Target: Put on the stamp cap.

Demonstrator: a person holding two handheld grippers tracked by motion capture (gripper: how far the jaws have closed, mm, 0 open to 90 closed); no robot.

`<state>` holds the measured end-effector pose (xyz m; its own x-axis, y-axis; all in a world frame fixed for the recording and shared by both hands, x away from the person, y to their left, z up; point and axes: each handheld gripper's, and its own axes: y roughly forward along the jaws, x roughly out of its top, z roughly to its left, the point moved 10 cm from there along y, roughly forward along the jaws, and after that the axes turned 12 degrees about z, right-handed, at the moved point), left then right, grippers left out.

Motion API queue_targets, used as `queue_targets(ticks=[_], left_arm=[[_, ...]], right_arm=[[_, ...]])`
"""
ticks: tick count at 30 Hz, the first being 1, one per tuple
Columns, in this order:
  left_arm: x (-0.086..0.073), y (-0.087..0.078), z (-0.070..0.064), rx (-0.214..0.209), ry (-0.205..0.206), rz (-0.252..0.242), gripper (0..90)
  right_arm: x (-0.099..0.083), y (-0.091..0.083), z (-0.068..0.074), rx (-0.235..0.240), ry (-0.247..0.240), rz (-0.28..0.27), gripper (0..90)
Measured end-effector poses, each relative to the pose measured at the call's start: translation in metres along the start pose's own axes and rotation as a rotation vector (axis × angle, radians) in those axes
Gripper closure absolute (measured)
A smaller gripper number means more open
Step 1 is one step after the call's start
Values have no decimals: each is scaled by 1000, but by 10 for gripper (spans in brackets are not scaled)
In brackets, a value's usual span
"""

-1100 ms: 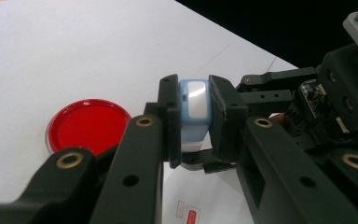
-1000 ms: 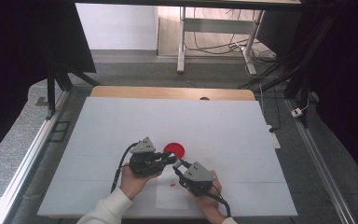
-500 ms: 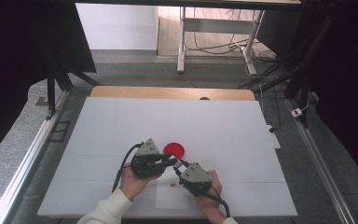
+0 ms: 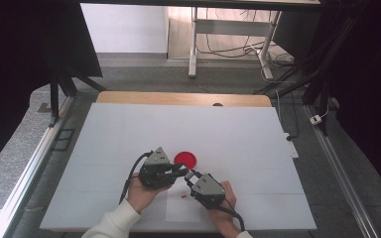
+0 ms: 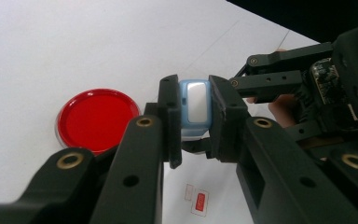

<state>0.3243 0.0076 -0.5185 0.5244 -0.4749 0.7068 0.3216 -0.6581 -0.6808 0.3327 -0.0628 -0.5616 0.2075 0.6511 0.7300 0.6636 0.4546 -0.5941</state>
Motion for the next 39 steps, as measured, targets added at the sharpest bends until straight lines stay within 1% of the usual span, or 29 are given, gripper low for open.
queue_targets(ticks=[4, 6, 9, 12, 14, 16, 18, 20, 23, 25, 26, 27, 28, 31, 33, 36, 39], left_arm=[[-1, 1, 1, -3, -4, 10, 756], [-1, 2, 0, 0, 1, 16, 756], [-2, 4, 0, 5, 7, 30, 756], [-4, 7, 1, 3, 5, 39, 756], [-5, 8, 0, -4, 2, 43, 757], [-4, 8, 1, -18, -11, 32, 756], [-4, 7, 1, -26, -20, 26, 757], [-5, 8, 1, -26, -19, 31, 757], [-6, 10, 2, -32, -31, 31, 756], [-7, 11, 2, -36, -35, 30, 757], [-7, 11, 2, -36, -34, 30, 756], [-7, 10, 2, -36, -33, 28, 756], [-6, 9, 3, -37, -34, 23, 755], [-4, 6, 4, -49, -38, 0, 754], [-4, 6, 3, -50, -36, -3, 754], [-4, 6, 2, -44, -28, -1, 754], [-4, 5, 2, -52, -27, -4, 754]], right_arm=[[-1, 1, 0, -3, -10, 10, 651], [-1, 2, 0, -8, -20, 15, 651], [-2, 2, 1, -27, -55, 33, 652], [-2, 3, 3, -24, -50, 44, 653], [-1, 2, 3, -18, -61, 36, 653], [-1, 1, 3, -22, -66, 34, 654], [0, 0, 3, -14, -60, 24, 654], [0, 0, 3, -6, -55, 20, 653], [-2, 2, 4, 9, -37, 20, 653], [-3, 3, 4, 16, -37, 24, 652], [-4, 3, 4, 19, -38, 29, 651], [-3, 3, 4, 31, -33, 21, 650], [-3, 3, 4, 43, -27, 20, 649], [-3, 3, 2, 61, -23, 18, 645], [-3, 2, 1, 77, -16, 10, 641], [-4, 3, 1, 84, -17, 20, 636], [-4, 3, 2, 96, -16, 18, 626]])
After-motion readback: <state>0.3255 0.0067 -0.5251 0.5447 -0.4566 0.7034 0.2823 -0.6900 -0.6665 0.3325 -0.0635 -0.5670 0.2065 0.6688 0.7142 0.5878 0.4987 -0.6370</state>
